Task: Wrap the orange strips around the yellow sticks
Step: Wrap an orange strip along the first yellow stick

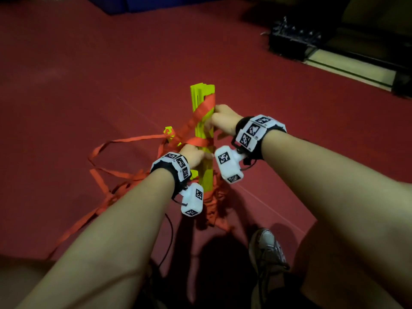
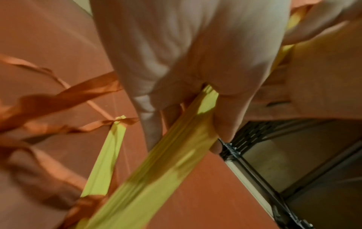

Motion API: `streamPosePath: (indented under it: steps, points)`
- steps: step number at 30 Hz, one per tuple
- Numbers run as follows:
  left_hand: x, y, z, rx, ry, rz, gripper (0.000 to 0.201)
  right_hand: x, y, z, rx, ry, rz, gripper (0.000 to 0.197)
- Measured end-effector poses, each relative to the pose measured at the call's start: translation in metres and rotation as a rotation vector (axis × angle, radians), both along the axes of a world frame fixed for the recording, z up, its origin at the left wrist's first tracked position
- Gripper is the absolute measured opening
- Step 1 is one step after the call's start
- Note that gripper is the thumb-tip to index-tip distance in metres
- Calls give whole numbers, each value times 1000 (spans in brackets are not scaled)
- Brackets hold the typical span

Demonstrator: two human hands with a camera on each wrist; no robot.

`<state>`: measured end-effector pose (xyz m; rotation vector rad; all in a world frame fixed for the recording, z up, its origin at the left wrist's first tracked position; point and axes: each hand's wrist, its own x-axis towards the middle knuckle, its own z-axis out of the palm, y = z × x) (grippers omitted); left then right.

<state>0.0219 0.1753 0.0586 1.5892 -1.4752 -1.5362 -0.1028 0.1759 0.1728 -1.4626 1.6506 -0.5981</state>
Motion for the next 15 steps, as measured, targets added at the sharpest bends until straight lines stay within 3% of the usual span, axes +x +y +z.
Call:
streamPosePath:
  steps: [2,7,11,15]
  points:
    - [-3,6,27,-53,0,8,16,-2,0,10,-5,-57,16,23]
    - [-1,1,42,-85,-14,108,21,-14,-4,11,-21,-185,58,9]
    - [-5,7,42,-136,22,87,20,-12,-11,3,-74,-132,24,20]
    - [1,9,24,-171,-54,-4,15,2,-14,0,-163,54,-4,58]
